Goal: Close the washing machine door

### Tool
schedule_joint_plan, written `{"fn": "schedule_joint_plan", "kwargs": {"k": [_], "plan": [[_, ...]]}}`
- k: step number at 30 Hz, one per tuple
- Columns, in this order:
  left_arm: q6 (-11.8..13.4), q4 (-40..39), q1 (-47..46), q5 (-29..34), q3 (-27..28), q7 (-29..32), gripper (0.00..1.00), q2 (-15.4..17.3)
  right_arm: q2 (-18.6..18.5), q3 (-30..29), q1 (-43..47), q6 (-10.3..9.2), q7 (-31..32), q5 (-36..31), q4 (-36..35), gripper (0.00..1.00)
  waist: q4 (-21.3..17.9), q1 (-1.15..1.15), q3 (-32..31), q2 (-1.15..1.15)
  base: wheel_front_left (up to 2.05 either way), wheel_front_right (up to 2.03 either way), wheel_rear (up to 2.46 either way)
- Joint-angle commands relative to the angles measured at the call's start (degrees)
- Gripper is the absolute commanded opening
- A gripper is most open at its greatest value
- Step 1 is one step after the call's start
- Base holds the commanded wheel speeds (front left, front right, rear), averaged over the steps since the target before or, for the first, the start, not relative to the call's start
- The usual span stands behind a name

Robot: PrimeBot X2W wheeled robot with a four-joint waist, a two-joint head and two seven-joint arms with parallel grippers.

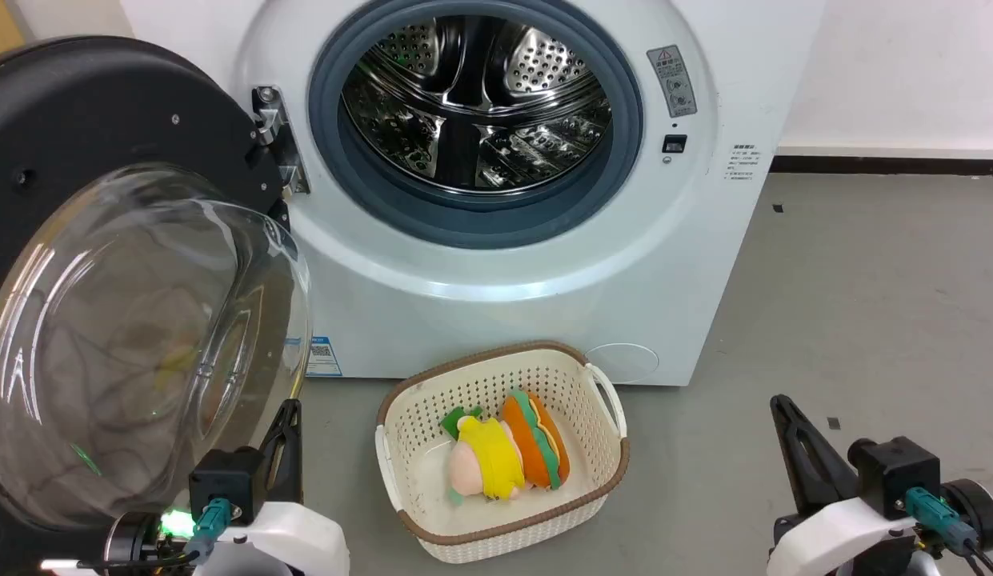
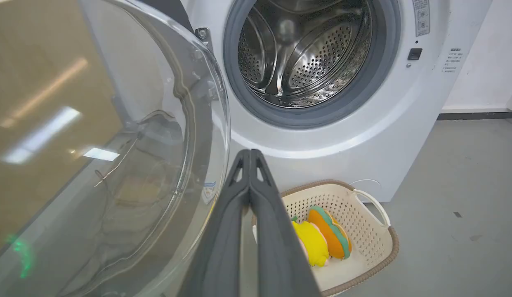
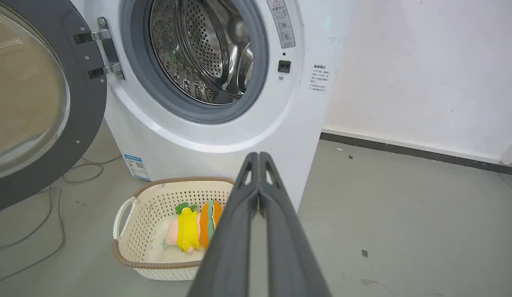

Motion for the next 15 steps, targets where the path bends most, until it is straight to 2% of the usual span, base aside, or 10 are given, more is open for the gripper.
{"fn": "schedule_joint_plan", "kwargs": {"k": [1,15], "plan": [[-0.25,-0.25,-0.85,0.17,0.06,0.02,0.00,0.10,0.22,-0.01,-0.66,0.29,0.04,-0.46,-0.26,0.00,0.00,0.00,0.00,0.00,0.00,0.00,0.00],[-0.25,-0.25,-0.85,0.17,0.06,0.02,0.00,0.10,0.22,-0.01,-0.66,0.29,0.04,-0.46,-0.26,0.00,0.00,0.00,0.00,0.00,0.00,0.00,0.00]]}}
